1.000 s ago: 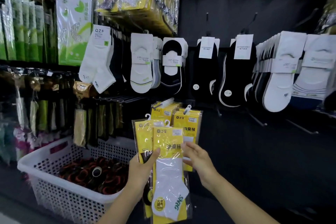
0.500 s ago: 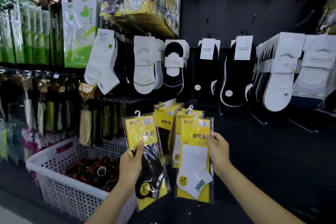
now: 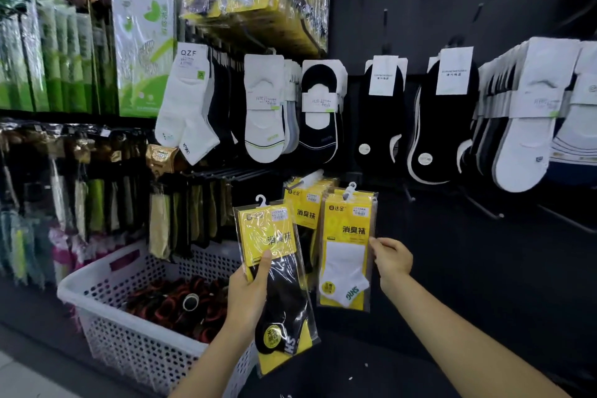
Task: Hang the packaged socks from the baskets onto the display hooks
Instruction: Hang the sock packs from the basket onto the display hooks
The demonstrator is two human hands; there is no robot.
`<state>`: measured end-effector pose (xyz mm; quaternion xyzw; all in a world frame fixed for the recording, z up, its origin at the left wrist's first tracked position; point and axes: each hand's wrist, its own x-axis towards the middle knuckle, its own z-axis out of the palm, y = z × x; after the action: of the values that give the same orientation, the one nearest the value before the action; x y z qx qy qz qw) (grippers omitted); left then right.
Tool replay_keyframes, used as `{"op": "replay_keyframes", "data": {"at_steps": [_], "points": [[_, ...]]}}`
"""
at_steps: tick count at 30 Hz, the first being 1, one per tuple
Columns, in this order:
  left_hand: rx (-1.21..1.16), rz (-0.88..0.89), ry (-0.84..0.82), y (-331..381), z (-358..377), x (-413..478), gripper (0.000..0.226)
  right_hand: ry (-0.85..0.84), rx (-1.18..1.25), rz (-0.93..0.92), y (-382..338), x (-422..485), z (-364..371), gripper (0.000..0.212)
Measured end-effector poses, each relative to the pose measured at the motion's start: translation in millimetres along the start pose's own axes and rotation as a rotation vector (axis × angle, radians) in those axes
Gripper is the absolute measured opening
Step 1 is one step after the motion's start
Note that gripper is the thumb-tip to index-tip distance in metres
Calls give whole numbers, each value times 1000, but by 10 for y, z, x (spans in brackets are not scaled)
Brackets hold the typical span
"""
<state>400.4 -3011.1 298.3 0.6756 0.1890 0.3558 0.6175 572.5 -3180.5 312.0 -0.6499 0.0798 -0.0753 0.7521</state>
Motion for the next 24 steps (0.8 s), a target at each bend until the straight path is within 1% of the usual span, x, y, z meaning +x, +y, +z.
{"op": "replay_keyframes", "data": {"at_steps": [2,3,5,7,9,11,12,13,15,19,21,24], "points": [[-16,17,-41,-29,31,2,40,34,-45,-9,41,-51,-72,24],[-33,22,-58,-40,50,-12,39,4,-51,-10,57,-91,-101,25],[-51,30,-93,-78,105,-35,33,-133,-43,-16,59,-224,-151,23],[-49,17,-122,-110,192,-53,37,-304,-50,-41,17,-416,-189,19],[-48,11,-181,-98,286,-106,35,-471,-65,-65,-35,-606,-221,17],[-91,11,-255,-51,375,-185,32,-596,-89,-67,-57,-733,-252,25],[-102,4,-292,-36,409,-221,31,-626,-103,-61,-60,-778,-267,29],[-100,-11,-328,-8,440,-257,31,-628,-113,-59,-63,-810,-286,32],[-108,-33,-366,38,481,-300,26,-570,-95,-72,-67,-827,-334,34],[-202,-67,-388,48,515,-309,25,-385,0,-155,-101,-763,-458,16],[-217,-82,-425,27,527,-301,27,-330,-2,-171,-127,-720,-475,11],[-161,-76,-432,5,583,-239,35,-286,9,-175,-173,-646,-431,8]]}}
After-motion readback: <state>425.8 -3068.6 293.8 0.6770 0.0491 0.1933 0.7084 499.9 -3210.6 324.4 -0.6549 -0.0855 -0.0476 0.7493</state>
